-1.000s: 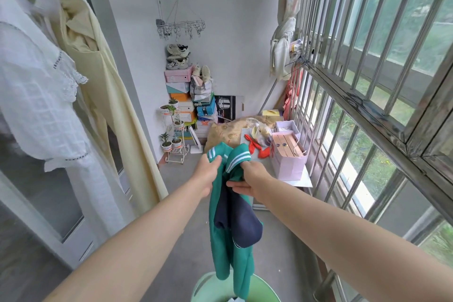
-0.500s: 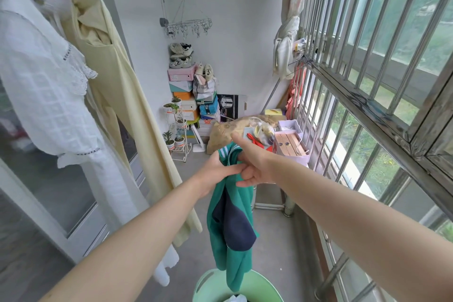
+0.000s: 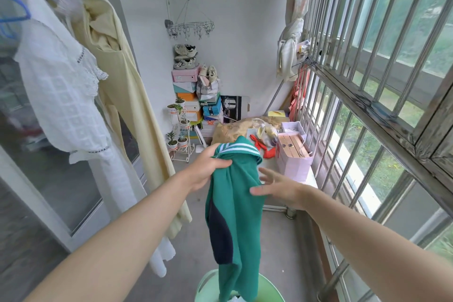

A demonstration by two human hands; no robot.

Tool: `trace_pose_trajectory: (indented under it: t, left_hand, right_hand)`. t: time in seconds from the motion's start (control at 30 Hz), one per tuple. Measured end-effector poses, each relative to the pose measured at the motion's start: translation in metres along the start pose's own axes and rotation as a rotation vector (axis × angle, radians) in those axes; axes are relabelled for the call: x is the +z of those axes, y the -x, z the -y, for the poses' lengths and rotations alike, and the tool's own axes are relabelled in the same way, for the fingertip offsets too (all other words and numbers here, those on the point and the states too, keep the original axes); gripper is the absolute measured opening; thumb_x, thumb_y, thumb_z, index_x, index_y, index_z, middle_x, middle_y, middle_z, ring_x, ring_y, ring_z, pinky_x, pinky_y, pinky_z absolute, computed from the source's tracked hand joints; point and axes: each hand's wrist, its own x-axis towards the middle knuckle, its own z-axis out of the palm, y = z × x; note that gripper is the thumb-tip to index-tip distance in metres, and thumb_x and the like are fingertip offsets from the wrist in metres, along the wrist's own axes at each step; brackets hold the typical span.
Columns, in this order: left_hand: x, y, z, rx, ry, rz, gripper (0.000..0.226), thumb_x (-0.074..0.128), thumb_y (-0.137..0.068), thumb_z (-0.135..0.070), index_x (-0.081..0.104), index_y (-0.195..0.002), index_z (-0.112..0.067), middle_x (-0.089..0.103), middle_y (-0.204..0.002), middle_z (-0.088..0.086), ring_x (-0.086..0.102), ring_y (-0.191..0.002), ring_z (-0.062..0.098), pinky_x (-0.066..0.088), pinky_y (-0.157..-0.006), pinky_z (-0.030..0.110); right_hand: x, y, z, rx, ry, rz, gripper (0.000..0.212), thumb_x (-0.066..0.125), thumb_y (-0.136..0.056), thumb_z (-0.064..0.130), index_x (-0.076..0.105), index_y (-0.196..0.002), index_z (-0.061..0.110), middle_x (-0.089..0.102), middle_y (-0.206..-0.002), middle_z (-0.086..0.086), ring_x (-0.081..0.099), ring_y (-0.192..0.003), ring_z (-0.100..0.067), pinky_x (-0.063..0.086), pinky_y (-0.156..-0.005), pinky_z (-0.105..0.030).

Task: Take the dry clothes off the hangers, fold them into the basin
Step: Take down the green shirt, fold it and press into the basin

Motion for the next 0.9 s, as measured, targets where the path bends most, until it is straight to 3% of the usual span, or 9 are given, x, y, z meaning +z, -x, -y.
trace_pose_trajectory:
  t: [0.07, 0.13, 0.2, 0.33, 0.4, 0.57, 0.7, 0.8, 0.9]
  left_hand:
    - [0.000, 0.003, -0.010, 0.007, 0.017, 0.027, 0.031, 0.051, -0.089, 0.011, 0.058, -0.108, -0.012, 0.065, -0.104, 0.008, 0.062, -0.098, 0.024, 0.046, -0.097, 0.039]
    - [-0.001, 0.007, -0.018, 0.010, 0.018, 0.072, 0.030, 0.051, -0.089, 0.011, 0.058, -0.107, -0.012, 0.066, -0.102, 0.007, 0.063, -0.096, 0.021, 0.047, -0.094, 0.035]
    - [-0.007, 0.010, -0.021, -0.008, 0.033, 0.083, 0.030, 0.052, -0.089, 0.009, 0.058, -0.113, -0.009, 0.066, -0.108, 0.010, 0.063, -0.101, 0.024, 0.047, -0.097, 0.039]
    - [-0.025, 0.012, -0.016, -0.042, 0.169, 0.066, 0.049, 0.060, -0.082, 0.005, 0.051, -0.129, -0.002, 0.060, -0.127, 0.019, 0.058, -0.114, 0.034, 0.044, -0.102, 0.046]
    - [-0.027, 0.016, -0.017, -0.029, 0.219, 0.055, 0.041, 0.053, -0.087, 0.007, 0.053, -0.127, -0.002, 0.061, -0.124, 0.019, 0.062, -0.106, 0.031, 0.050, -0.096, 0.041]
    - [-0.029, 0.014, -0.028, -0.022, 0.590, -0.072, 0.037, 0.056, -0.082, -0.012, 0.059, -0.118, -0.004, 0.069, -0.104, 0.012, 0.070, -0.085, 0.023, 0.058, -0.075, 0.036]
    - [-0.027, 0.011, -0.034, -0.021, 0.653, -0.190, 0.021, 0.048, -0.096, -0.020, 0.063, -0.105, -0.008, 0.072, -0.094, 0.009, 0.072, -0.076, 0.020, 0.052, -0.075, 0.037]
    - [-0.034, 0.017, -0.028, -0.097, 0.560, -0.175, 0.038, 0.047, -0.096, -0.042, 0.066, -0.104, -0.010, 0.073, -0.097, 0.009, 0.072, -0.080, 0.020, 0.050, -0.077, 0.037]
    - [-0.042, 0.024, 0.005, -0.276, 0.485, -0.116, 0.067, 0.043, -0.084, -0.069, 0.068, -0.112, -0.014, 0.071, -0.110, 0.011, 0.067, -0.101, 0.026, 0.047, -0.090, 0.042]
  right_hand:
    - [0.006, -0.005, -0.017, 0.034, 0.000, 0.103, 0.077, 0.080, -0.074, 0.015, 0.041, -0.140, 0.015, 0.055, -0.136, 0.000, 0.054, -0.124, -0.017, 0.037, -0.111, -0.040]
    - [0.014, -0.008, -0.023, 0.028, 0.000, 0.023, 0.055, 0.081, -0.073, 0.017, 0.059, -0.123, 0.012, 0.067, -0.120, -0.003, 0.062, -0.114, -0.022, 0.041, -0.107, -0.046]
    - [0.018, -0.008, -0.025, 0.005, -0.024, -0.022, 0.051, 0.081, -0.070, 0.029, 0.065, -0.114, 0.011, 0.069, -0.116, -0.007, 0.061, -0.113, -0.030, 0.037, -0.106, -0.054]
    - [0.017, 0.000, -0.028, 0.003, -0.116, 0.063, 0.039, 0.074, -0.081, 0.024, 0.065, -0.117, 0.011, 0.068, -0.119, -0.007, 0.062, -0.113, -0.026, 0.043, -0.105, -0.043]
    - [0.019, 0.003, -0.026, 0.009, -0.122, 0.070, 0.032, 0.066, -0.087, 0.023, 0.064, -0.117, 0.013, 0.066, -0.122, -0.007, 0.062, -0.114, -0.025, 0.045, -0.104, -0.040]
    - [0.024, -0.002, -0.007, -0.008, -0.324, 0.107, 0.046, 0.073, -0.076, 0.031, 0.065, -0.115, 0.010, 0.066, -0.120, -0.010, 0.062, -0.113, -0.028, 0.045, -0.103, -0.042]
    - [0.032, -0.006, -0.004, 0.043, -0.129, 0.154, 0.060, 0.078, -0.070, 0.035, 0.061, -0.122, 0.012, 0.066, -0.122, -0.005, 0.062, -0.114, -0.024, 0.044, -0.104, -0.043]
    - [0.036, -0.007, -0.004, 0.060, -0.248, 0.095, 0.053, 0.072, -0.080, 0.035, 0.059, -0.124, 0.008, 0.066, -0.122, -0.008, 0.062, -0.114, -0.026, 0.045, -0.104, -0.041]
    - [0.037, -0.005, 0.001, 0.057, -0.342, 0.063, 0.037, 0.062, -0.090, 0.030, 0.060, -0.121, 0.011, 0.067, -0.120, -0.008, 0.063, -0.112, -0.024, 0.050, -0.097, -0.037]
